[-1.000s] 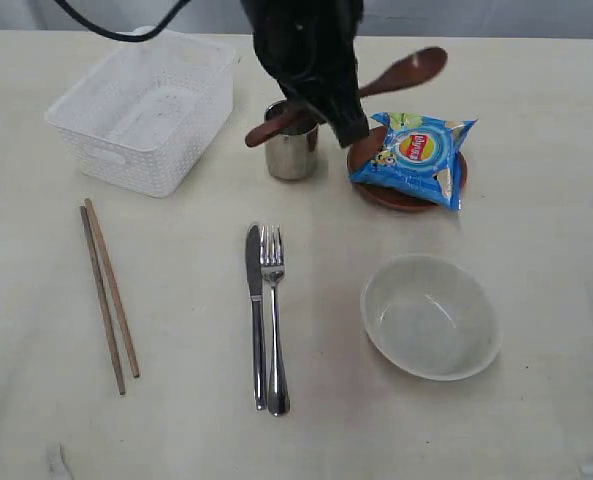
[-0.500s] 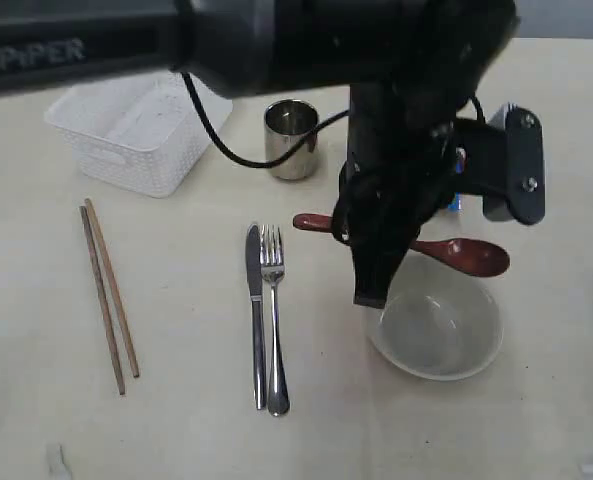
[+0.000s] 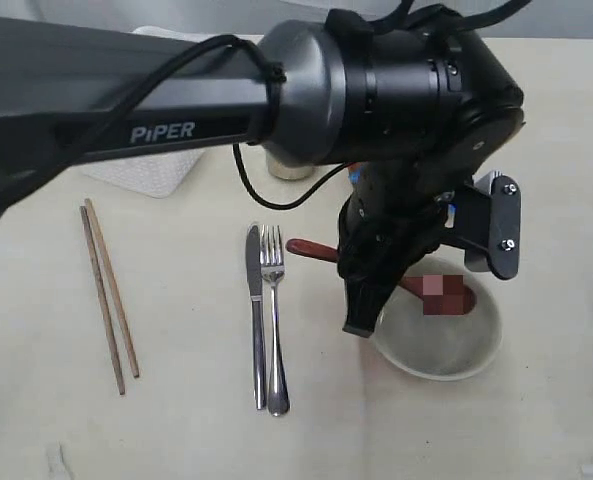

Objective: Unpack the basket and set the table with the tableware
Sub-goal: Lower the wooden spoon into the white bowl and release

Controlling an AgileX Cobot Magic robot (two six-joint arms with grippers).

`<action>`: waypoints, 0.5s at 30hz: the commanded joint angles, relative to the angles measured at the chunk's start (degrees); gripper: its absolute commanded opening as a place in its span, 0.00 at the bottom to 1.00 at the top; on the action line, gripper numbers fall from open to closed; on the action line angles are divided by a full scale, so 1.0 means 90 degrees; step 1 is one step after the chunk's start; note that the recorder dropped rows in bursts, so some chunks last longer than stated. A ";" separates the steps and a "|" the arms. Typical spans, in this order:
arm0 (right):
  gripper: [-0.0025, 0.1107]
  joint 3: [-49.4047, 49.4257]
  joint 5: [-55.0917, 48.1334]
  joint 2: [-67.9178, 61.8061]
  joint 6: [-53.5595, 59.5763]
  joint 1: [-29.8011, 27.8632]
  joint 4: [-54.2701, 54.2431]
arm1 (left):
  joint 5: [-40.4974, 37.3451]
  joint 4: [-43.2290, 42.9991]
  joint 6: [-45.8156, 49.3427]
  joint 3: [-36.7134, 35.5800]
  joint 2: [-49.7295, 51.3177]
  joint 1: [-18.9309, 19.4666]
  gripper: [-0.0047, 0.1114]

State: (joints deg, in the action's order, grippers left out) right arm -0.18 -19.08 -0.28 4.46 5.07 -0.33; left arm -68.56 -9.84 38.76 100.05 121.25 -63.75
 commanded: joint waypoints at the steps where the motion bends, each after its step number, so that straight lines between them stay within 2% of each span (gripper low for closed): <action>1: 0.02 0.0020 -0.0016 0.0031 -0.0015 -0.0033 0.0037 | 0.0019 0.0020 -0.0007 -0.0042 0.0087 -0.0045 0.04; 9: 0.02 0.0020 -0.0016 0.0031 -0.0015 -0.0033 0.0037 | 0.0019 0.0246 -0.0022 -0.0042 0.0202 -0.0045 0.06; 11: 0.02 0.0020 -0.0016 0.0031 -0.0015 -0.0033 0.0037 | 0.0034 0.0309 -0.0022 -0.0042 0.0216 -0.0045 0.10; 15: 0.02 0.0020 -0.0016 0.0031 -0.0015 -0.0033 0.0037 | 0.0083 0.0248 -0.0022 -0.0042 0.0225 -0.0045 0.28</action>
State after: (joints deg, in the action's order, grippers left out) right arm -0.18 -19.08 -0.28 4.46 5.07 -0.33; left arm -68.32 -7.94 38.76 100.05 123.35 -63.75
